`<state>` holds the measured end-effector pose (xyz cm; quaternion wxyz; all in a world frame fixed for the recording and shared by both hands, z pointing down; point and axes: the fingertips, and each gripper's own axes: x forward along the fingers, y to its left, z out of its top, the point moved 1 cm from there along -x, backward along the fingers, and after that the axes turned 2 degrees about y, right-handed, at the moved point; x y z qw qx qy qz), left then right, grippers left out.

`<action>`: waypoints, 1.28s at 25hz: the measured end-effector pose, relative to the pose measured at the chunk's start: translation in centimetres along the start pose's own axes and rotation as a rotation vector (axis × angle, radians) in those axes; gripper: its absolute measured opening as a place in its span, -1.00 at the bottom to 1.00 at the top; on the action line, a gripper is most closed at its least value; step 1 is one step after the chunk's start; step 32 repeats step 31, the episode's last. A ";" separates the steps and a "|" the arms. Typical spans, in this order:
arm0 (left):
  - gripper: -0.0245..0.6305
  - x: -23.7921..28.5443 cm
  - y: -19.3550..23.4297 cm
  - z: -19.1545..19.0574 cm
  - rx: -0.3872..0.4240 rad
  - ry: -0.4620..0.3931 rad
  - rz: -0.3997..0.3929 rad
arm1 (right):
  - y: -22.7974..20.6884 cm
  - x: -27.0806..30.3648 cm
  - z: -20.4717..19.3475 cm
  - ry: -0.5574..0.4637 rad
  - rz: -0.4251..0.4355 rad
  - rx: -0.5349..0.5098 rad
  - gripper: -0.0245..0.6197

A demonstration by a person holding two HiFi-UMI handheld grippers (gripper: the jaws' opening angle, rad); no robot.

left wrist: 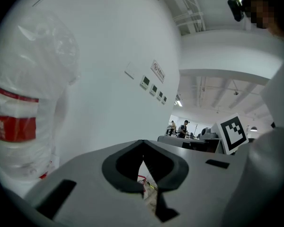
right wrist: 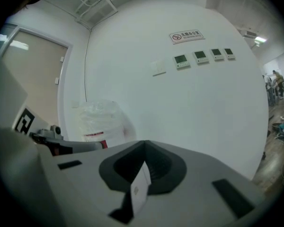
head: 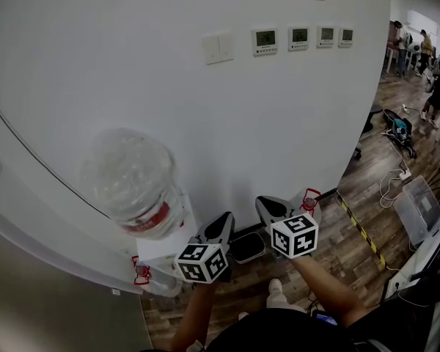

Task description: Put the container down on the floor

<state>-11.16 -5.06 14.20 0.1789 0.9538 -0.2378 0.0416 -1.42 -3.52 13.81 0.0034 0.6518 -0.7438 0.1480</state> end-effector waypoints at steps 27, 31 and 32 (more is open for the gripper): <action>-0.88 -1.8 -5.2 0.7 -0.030 -0.084 0.003 | 0.5 -5.6 0.3 -0.016 0.020 -0.079 -0.83; -0.88 -1.1 -6.4 0.8 -0.044 -0.094 0.006 | -0.5 -6.5 0.3 -0.007 0.025 -0.104 -0.83; -0.88 -1.1 -6.4 0.8 -0.044 -0.094 0.006 | -0.5 -6.5 0.3 -0.007 0.025 -0.104 -0.83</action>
